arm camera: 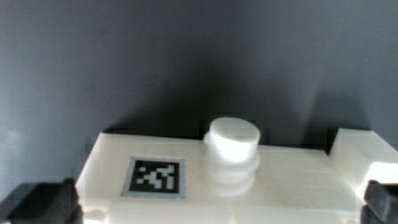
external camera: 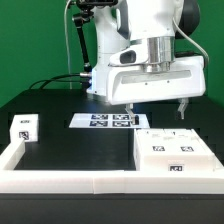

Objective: Assemble cabinet

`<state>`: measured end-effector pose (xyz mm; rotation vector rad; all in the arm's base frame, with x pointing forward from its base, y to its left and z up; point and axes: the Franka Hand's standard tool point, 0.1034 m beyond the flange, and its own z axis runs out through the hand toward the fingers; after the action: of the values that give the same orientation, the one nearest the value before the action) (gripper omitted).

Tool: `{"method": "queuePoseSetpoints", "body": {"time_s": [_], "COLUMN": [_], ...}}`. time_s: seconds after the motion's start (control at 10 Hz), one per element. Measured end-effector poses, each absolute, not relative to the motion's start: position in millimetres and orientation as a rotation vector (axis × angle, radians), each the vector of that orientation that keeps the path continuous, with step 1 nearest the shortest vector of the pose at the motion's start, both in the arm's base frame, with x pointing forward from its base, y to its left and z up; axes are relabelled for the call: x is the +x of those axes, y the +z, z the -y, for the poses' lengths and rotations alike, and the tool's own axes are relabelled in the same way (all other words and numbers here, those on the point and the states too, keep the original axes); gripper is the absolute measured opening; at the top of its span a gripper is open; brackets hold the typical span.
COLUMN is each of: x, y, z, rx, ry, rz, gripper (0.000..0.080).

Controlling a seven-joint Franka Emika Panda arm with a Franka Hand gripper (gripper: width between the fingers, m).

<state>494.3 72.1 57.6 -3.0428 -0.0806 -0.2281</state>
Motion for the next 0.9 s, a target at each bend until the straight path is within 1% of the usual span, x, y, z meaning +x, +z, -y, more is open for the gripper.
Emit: {"method": "queuePoseSetpoints", "body": {"time_s": [0.2, 0.4, 0.6, 0.9], "x": [492, 488, 488, 491], "y": [40.1, 27.0, 13.4, 5.9], "z": [-76, -86, -88, -87], "rx": [-3.034, -3.027, -3.021, -3.018], "ry": [-0.208, -0.204, -0.219, -0.239], "rz": [0.029, 0.041, 0.050, 0.077], "gripper": [0.0797, 0.0797, 0.0797, 0.0797]}}
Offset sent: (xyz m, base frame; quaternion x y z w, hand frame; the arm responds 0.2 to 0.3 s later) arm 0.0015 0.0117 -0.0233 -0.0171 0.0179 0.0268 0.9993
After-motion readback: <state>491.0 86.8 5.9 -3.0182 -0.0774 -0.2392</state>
